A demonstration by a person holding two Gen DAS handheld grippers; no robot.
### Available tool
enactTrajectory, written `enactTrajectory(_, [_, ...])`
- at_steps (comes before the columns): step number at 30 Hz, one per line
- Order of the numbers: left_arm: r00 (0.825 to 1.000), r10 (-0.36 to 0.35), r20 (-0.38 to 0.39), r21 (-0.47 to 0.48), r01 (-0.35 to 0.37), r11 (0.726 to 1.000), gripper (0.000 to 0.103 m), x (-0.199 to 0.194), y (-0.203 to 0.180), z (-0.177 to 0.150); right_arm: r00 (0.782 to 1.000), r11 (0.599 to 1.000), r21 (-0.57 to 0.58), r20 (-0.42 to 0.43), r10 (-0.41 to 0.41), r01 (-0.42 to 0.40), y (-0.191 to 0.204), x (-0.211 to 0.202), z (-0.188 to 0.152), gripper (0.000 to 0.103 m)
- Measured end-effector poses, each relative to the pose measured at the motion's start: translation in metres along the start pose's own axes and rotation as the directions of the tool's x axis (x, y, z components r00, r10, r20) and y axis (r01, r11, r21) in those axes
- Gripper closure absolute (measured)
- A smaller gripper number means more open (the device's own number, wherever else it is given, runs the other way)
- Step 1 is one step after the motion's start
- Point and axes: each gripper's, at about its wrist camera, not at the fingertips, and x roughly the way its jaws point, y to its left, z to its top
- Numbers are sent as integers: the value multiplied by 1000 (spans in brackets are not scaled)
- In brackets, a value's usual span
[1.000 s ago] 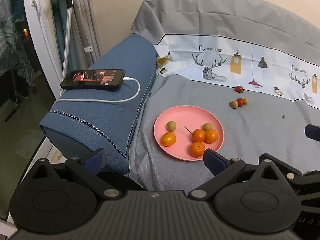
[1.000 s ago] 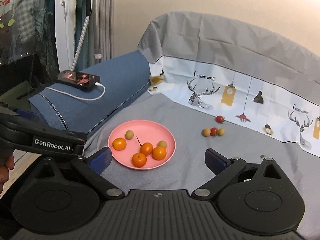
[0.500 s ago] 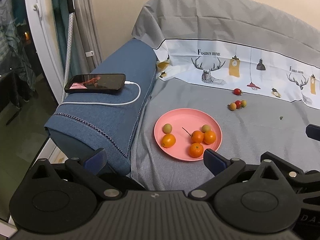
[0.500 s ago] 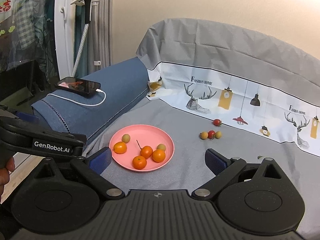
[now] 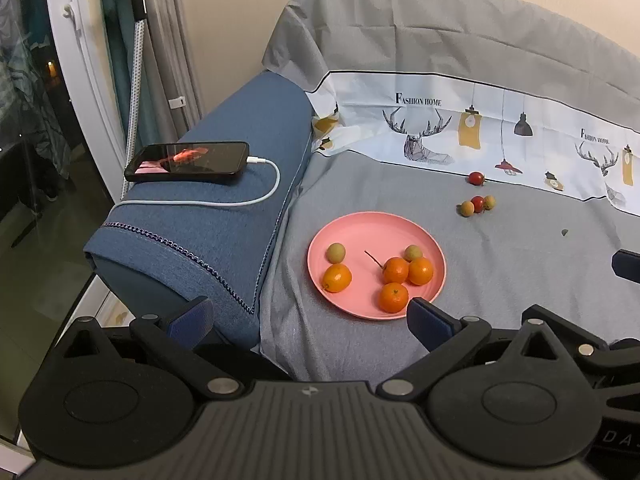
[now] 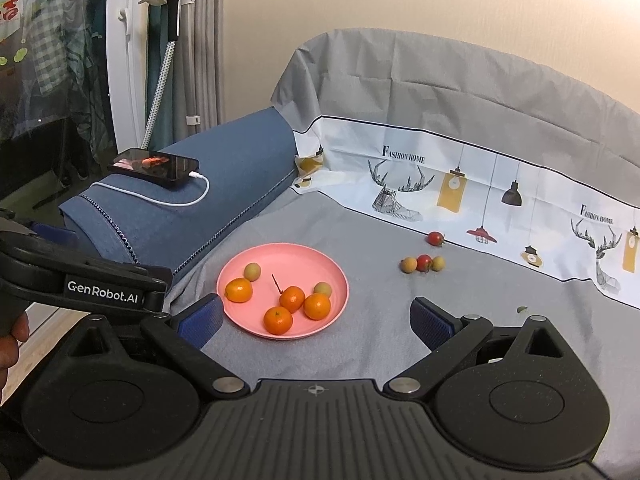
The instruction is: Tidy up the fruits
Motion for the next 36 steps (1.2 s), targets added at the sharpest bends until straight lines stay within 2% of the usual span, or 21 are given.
enactTrajectory(36, [997, -1, -82, -1, 1, 1000, 0, 35, -5, 4, 997, 1000, 23, -80, 15, -13, -8, 35, -4, 4])
